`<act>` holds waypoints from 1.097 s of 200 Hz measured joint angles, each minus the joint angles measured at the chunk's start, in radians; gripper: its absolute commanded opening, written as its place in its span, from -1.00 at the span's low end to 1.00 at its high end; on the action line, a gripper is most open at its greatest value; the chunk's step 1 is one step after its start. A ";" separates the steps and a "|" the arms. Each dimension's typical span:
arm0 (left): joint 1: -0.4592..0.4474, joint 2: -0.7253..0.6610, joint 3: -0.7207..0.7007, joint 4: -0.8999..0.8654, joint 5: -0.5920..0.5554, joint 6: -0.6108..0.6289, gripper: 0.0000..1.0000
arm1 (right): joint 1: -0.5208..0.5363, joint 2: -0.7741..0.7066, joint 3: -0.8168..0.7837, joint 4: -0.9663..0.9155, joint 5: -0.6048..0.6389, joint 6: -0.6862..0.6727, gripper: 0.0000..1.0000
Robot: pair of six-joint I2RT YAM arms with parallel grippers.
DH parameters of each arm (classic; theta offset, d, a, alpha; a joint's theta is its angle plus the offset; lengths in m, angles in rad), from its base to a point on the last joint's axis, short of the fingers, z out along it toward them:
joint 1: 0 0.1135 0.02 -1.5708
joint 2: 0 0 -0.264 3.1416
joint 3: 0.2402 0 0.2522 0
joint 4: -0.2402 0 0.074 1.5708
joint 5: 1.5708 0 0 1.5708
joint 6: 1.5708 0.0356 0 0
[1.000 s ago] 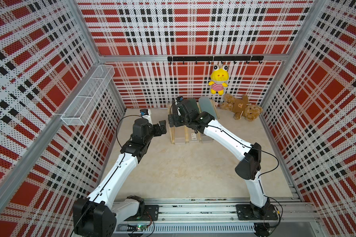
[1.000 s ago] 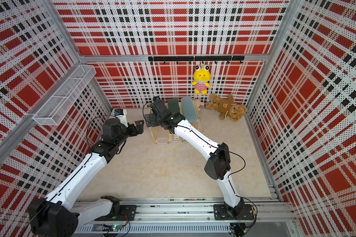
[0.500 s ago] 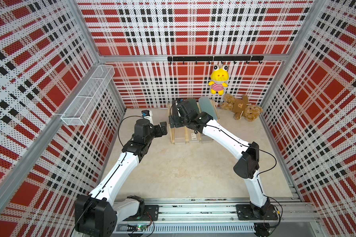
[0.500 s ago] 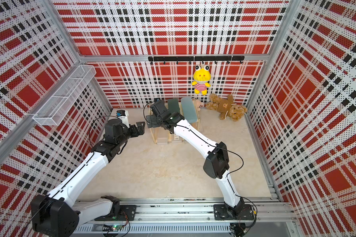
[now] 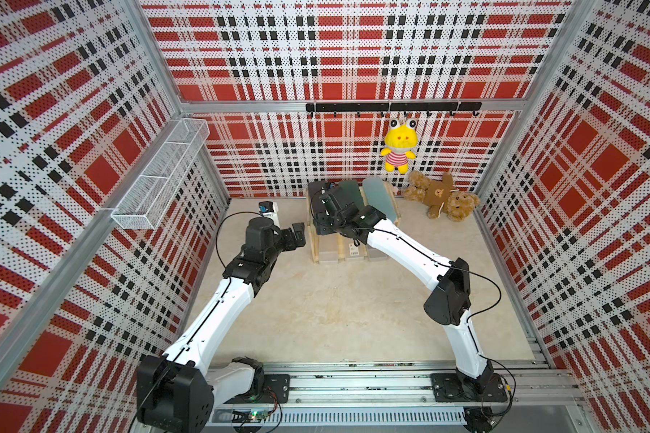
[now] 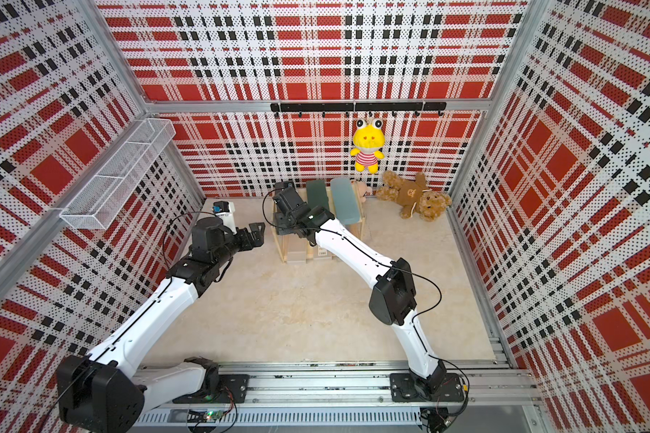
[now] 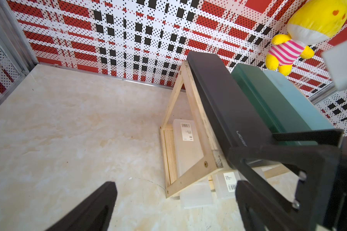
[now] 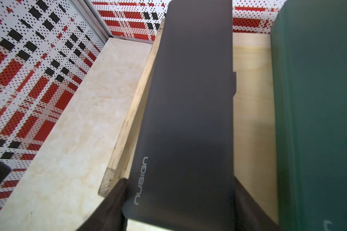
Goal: Remove the pencil cases from the shelf
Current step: Pick up the pencil case from the shelf.
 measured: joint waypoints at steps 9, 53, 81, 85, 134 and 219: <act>0.000 0.000 0.000 0.000 0.000 0.000 0.98 | 0.000 0.000 0.000 0.001 0.000 -0.002 -0.07; 0.000 0.000 -0.003 0.001 0.002 -0.001 0.98 | 0.002 -0.002 -0.007 0.008 0.008 -0.002 -0.09; 0.000 -0.001 -0.003 0.002 0.007 -0.007 0.98 | 0.011 -0.023 -0.049 0.039 0.033 -0.005 -0.11; 0.000 -0.002 -0.003 0.002 0.008 -0.008 0.98 | 0.013 -0.030 -0.058 0.043 0.037 -0.006 -0.12; 0.000 -0.017 -0.002 0.002 0.016 -0.027 0.98 | 0.061 -0.183 -0.248 0.059 0.099 -0.010 -0.17; -0.041 -0.020 0.058 0.005 0.036 -0.080 0.98 | 0.241 -0.837 -0.840 0.134 0.204 0.097 -0.14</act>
